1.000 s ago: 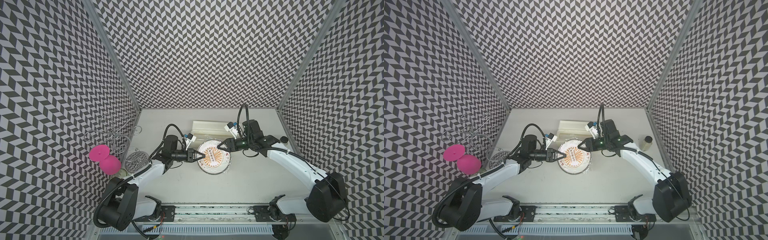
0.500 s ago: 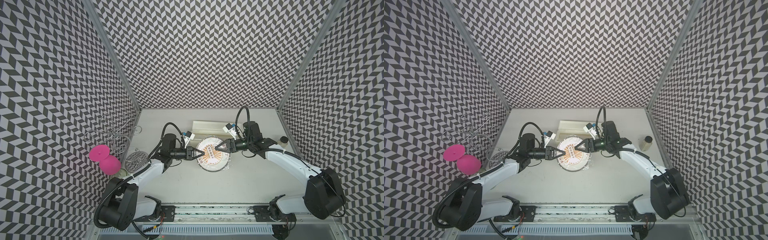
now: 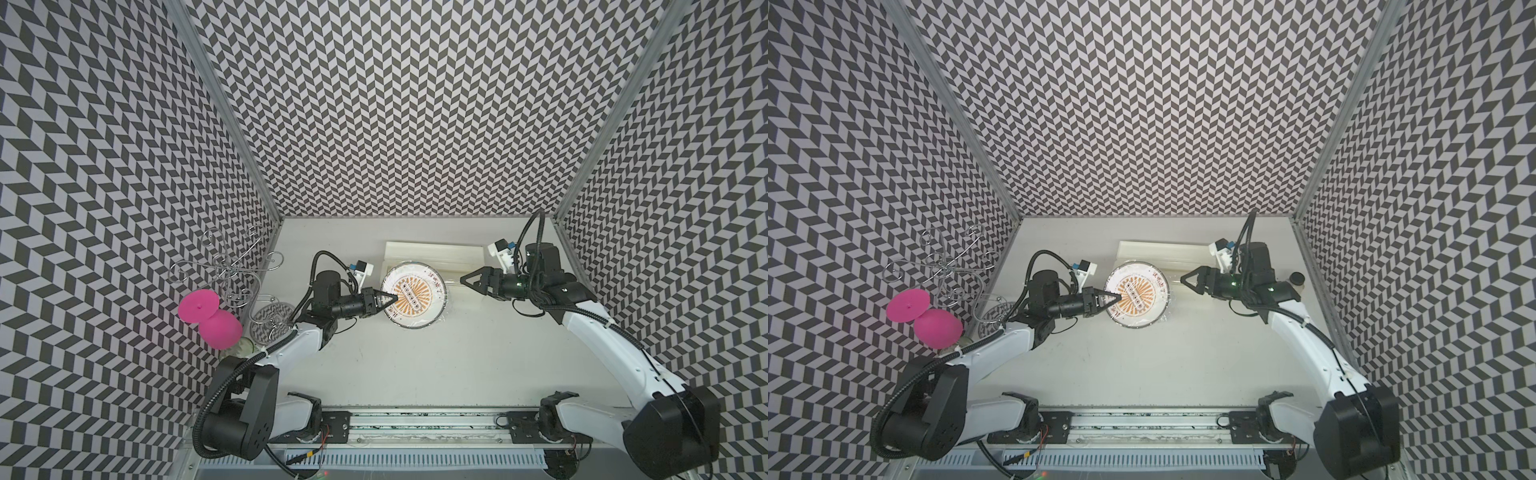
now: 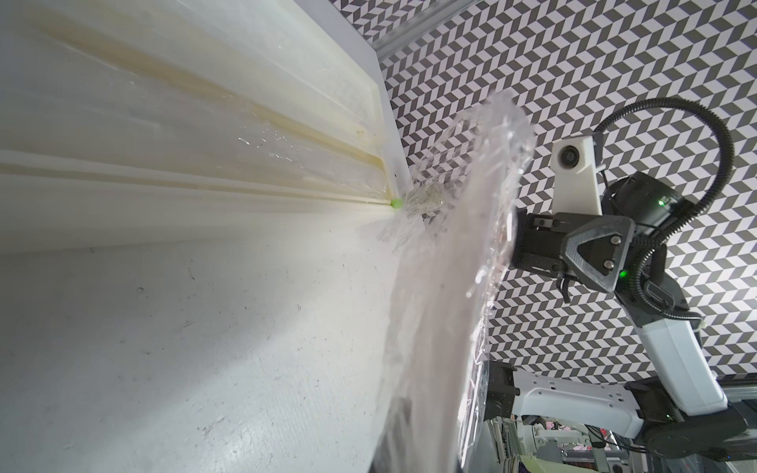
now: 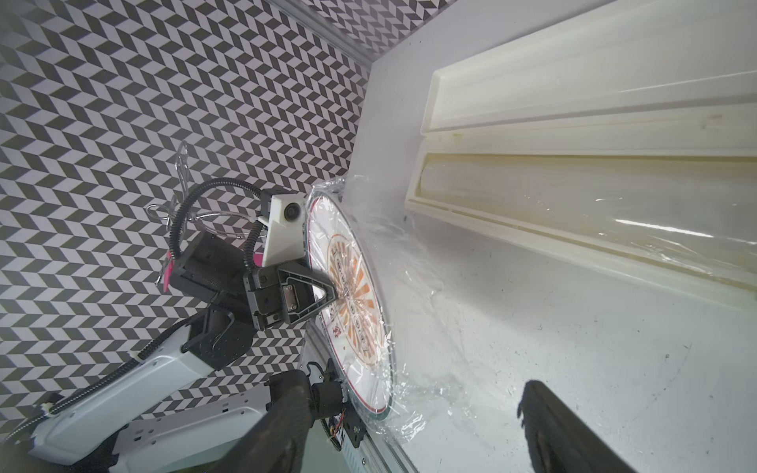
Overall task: Wrap the plate with plastic wrap
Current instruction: Cover the plate with plastic wrap.
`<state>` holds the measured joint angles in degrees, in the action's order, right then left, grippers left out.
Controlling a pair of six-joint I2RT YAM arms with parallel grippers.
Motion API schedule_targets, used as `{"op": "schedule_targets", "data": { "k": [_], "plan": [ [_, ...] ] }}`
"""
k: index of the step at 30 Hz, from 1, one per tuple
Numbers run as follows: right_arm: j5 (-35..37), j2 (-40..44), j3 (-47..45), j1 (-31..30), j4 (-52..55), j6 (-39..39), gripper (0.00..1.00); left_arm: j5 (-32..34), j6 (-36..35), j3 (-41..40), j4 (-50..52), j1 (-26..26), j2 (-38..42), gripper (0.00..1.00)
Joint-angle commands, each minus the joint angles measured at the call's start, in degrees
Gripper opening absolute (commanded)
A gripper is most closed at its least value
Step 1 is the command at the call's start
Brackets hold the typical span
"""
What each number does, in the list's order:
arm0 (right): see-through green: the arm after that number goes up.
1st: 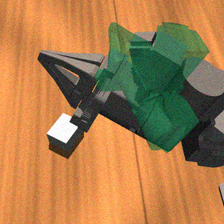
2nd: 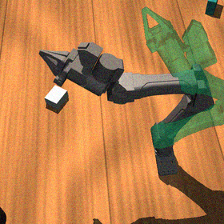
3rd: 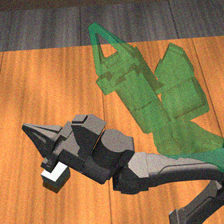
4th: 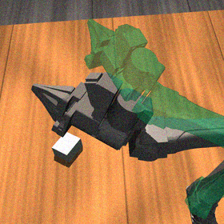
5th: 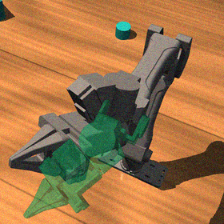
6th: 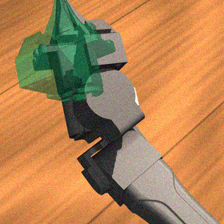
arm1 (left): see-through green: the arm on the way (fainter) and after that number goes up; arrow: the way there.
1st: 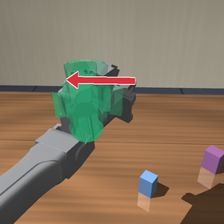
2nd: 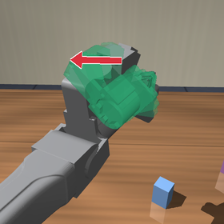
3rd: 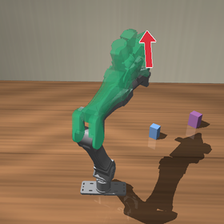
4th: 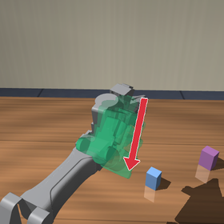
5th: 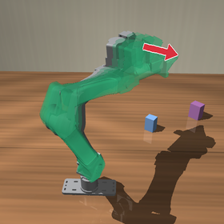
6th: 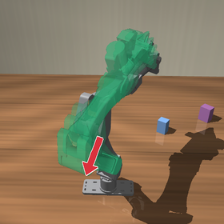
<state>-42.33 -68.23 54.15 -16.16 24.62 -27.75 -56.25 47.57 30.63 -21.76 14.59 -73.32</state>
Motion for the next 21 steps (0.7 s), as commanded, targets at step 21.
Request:
{"op": "schedule_targets", "data": {
  "k": [21],
  "plan": [
    [-5.3,-6.4,-7.9,-16.7,-38.3,-22.5,0.51,2.4,4.7,-0.7,-7.9,3.9,2.1,0.0]
  ]
}}
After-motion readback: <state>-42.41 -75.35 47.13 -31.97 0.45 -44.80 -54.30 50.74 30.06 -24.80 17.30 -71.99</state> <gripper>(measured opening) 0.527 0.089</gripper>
